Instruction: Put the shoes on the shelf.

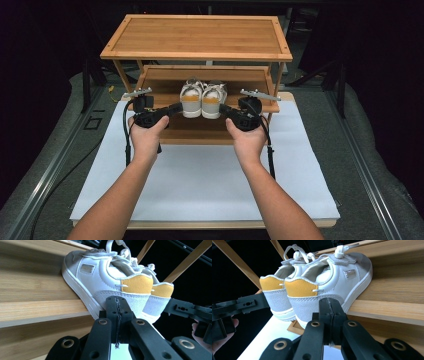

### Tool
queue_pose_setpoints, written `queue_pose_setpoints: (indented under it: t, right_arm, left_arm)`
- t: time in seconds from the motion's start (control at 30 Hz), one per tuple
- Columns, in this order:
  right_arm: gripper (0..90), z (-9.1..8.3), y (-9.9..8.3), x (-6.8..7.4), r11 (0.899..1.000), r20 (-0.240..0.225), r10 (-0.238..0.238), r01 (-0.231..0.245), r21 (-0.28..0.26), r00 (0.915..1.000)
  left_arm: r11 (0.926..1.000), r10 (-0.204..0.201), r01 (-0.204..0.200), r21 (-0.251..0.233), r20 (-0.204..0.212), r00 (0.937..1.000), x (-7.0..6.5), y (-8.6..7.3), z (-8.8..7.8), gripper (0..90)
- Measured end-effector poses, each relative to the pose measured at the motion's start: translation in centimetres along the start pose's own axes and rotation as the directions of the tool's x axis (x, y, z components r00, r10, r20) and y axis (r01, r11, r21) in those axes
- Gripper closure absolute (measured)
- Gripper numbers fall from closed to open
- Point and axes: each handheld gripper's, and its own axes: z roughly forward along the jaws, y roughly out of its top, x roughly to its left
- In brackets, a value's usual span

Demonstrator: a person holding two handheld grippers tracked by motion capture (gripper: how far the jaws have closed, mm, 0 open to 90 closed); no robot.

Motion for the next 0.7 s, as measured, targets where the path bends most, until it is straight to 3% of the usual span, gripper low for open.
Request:
queue_pose_setpoints:
  t: [0.5,0.7]
  right_arm:
    - [90.0,0.11,0.08,-0.26,1.0,0.009,0.006,-0.005,-0.009,0.9999]
    - [90.0,0.23,0.2,-0.96,1.0,0.035,0.017,-0.016,-0.024,0.9993]
  left_arm:
    - [1.0,-0.004,0.004,-0.005,-0.005,1.0,0.09,0.09,0.25,89.6]
    - [0.9992,-0.035,0.035,-0.017,-0.003,0.9994,0.35,-0.1,0.34,89.3]
